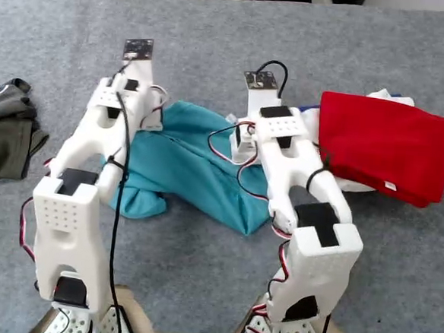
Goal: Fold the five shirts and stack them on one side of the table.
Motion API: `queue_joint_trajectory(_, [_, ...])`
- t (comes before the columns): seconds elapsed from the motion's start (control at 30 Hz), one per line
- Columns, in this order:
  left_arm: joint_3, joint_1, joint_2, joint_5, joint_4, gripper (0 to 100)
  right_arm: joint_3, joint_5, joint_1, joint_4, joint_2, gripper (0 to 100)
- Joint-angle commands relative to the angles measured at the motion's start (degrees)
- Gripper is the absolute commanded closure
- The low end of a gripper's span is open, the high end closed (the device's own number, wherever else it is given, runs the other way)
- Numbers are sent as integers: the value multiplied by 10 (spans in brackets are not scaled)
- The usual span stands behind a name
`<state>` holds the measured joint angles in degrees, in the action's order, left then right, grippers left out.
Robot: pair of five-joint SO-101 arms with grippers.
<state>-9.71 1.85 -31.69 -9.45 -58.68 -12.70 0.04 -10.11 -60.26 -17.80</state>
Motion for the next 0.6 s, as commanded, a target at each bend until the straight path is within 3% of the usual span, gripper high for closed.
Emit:
queue_joint_trajectory(0.0, [-26, 63, 9, 2, -51, 972, 24, 37, -9, -26, 83, 985])
queue_joint_trajectory(0.27, [8, 147, 60, 20, -110, 972, 25, 39, -76, -31, 240, 985])
queue_joint_trajectory(0.57, [233, 216, 337, 88, -106, 972, 163, -32, -102, -40, 290, 985])
